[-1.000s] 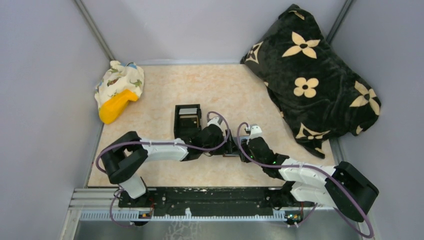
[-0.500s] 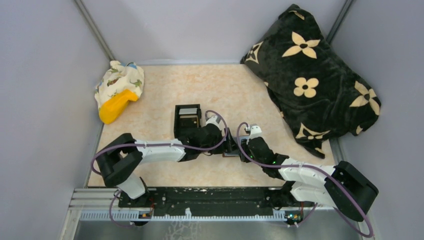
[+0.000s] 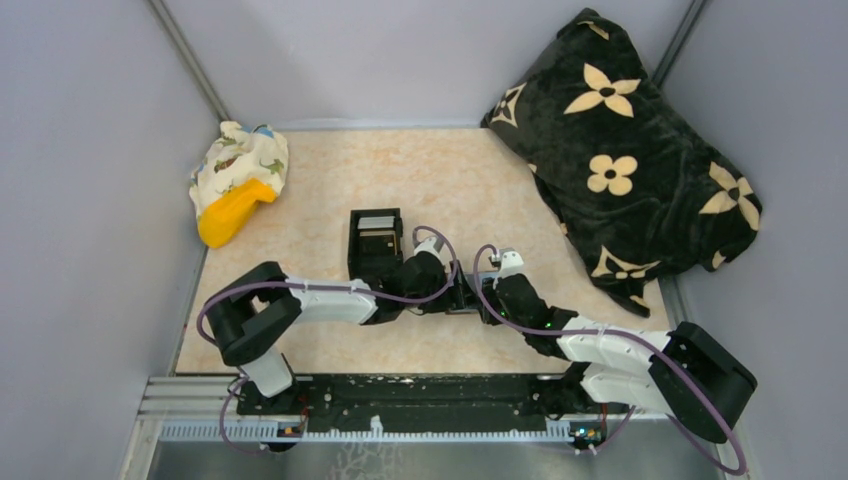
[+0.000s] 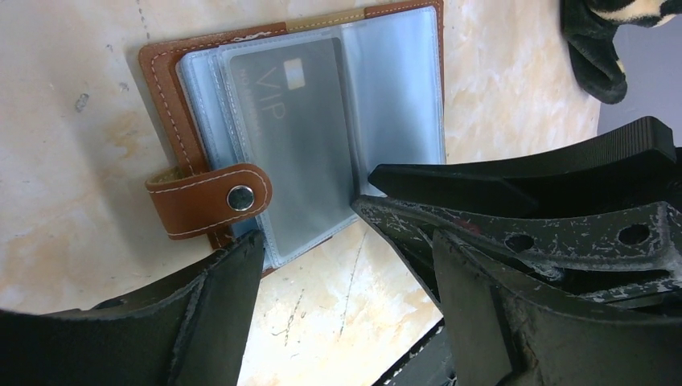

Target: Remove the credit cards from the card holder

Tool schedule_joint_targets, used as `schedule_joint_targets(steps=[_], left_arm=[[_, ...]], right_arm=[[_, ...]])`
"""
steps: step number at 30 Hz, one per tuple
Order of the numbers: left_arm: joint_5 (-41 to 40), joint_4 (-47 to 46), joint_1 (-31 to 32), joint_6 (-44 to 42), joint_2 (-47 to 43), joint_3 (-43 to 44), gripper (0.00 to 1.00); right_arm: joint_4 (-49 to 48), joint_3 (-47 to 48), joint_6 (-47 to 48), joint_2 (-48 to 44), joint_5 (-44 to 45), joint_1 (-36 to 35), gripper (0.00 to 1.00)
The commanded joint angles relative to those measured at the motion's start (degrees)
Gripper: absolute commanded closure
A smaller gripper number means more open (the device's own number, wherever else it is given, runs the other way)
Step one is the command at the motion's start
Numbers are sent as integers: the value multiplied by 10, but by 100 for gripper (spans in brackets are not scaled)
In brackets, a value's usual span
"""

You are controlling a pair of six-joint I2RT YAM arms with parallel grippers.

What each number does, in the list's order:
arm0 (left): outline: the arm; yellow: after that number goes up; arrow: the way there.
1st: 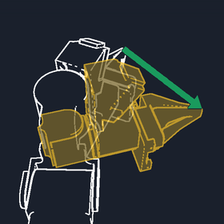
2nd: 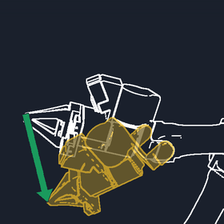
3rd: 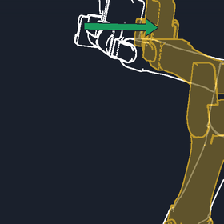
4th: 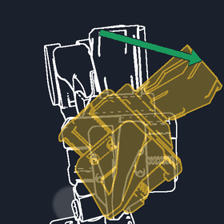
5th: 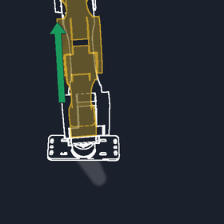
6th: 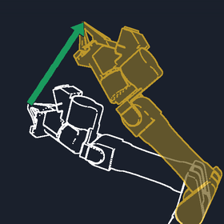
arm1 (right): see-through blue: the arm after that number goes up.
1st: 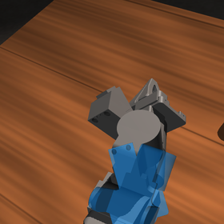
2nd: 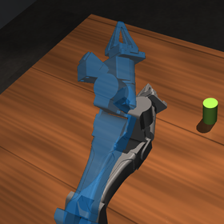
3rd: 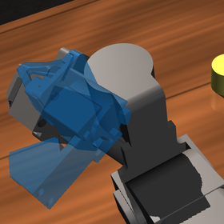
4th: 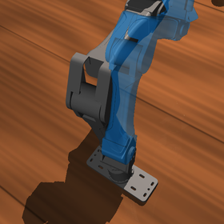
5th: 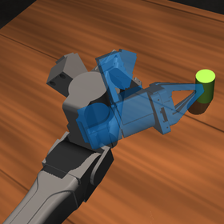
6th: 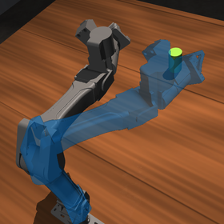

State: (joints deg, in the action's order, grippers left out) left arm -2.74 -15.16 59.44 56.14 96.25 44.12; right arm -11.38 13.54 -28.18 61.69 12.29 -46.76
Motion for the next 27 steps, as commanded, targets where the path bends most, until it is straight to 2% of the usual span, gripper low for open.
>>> schedule_joint_targets(steps=[1,7,22,25,27], left_arm=[[9,-5,3,4,26,9,17],[11,-2,3,2,34,18,17],[35,-64,2,5,33,28,18],[28,-62,2,0,29,32,18],[25,-55,2,-3,28,36,18]], right_arm=[[5,-4,-3,2,-5,-6,75],[2,-5,-4,2,-5,-6,75],[-6,-7,-7,3,-20,-6,75],[-1,-5,-7,-6,-24,-7,70],[12,0,-9,-27,-23,-6,63]])
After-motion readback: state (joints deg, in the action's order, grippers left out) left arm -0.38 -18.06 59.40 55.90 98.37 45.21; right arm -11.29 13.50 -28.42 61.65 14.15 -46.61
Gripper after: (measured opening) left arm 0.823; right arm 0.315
